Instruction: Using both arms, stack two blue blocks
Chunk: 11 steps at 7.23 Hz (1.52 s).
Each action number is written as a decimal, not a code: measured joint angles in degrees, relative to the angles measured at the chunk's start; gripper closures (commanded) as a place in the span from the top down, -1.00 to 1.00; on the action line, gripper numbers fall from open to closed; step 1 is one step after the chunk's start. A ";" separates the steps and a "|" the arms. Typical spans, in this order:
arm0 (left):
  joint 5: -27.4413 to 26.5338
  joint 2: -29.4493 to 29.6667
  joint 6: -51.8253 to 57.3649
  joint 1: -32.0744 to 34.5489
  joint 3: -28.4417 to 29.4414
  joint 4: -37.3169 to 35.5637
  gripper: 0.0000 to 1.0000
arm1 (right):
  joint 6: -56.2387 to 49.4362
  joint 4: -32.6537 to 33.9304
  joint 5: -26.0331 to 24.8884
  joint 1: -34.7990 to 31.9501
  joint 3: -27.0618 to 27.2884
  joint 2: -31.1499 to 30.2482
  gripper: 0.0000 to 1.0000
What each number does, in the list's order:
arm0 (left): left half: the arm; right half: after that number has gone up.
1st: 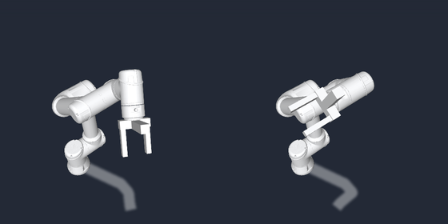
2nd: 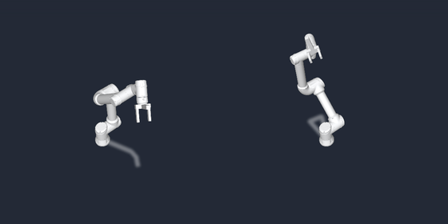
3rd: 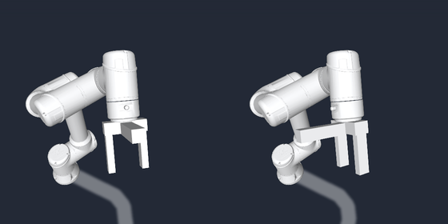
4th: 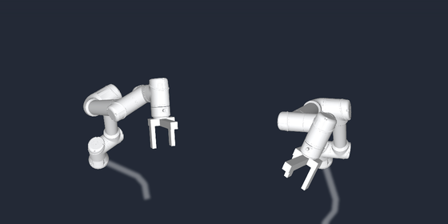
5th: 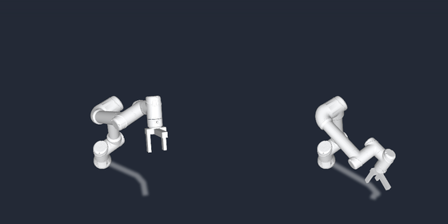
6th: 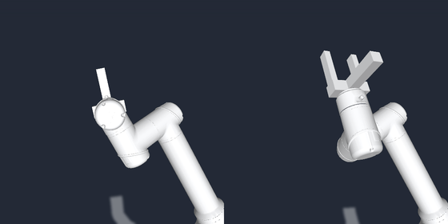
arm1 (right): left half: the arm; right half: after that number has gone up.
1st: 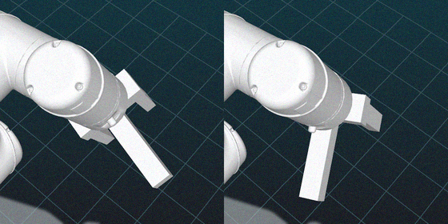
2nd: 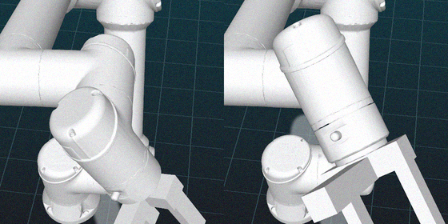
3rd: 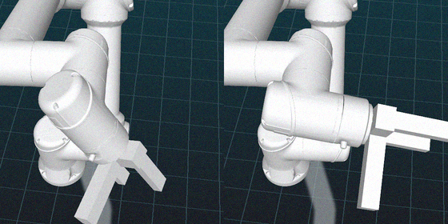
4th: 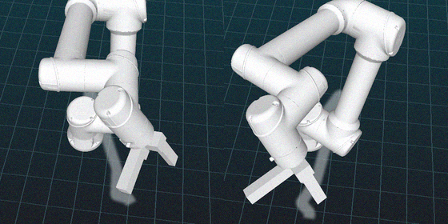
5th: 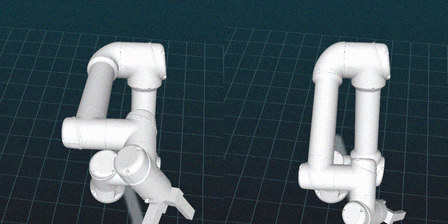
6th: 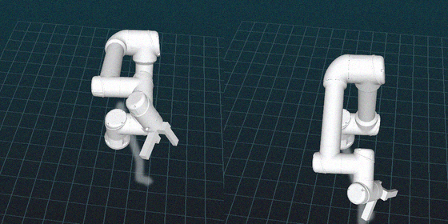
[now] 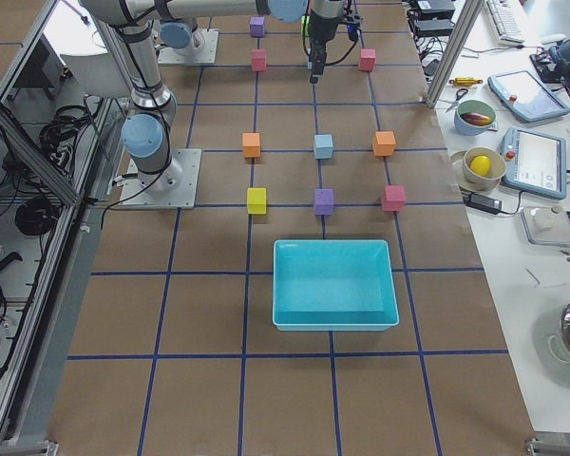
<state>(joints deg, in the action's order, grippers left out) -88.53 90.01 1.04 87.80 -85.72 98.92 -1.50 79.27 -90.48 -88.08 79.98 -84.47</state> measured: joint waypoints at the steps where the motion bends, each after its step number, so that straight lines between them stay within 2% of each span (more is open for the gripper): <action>1: -0.09 0.06 0.01 0.00 0.08 -0.51 1.00 | 0.00 0.00 -0.07 -0.01 0.00 0.00 1.00; 5: -0.17 0.30 -0.05 0.00 -0.12 -3.22 1.00 | 0.13 -0.29 -0.13 -0.10 0.07 -0.02 1.00; 7: -1.43 0.44 0.00 0.00 0.04 -3.62 1.00 | 0.32 2.62 0.03 -0.30 0.52 0.77 1.00; 9: -3.64 0.79 -0.17 0.00 -0.06 -5.66 1.00 | 0.38 9.28 0.29 -0.34 3.04 3.99 1.00; 11: -3.92 1.10 -0.01 -0.08 -0.11 -6.56 1.00 | -0.43 22.05 0.29 -0.34 6.91 9.00 1.00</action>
<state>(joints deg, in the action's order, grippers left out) -92.45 91.11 1.03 87.73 -85.83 92.36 -1.92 101.32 -90.19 -88.42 86.89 -75.47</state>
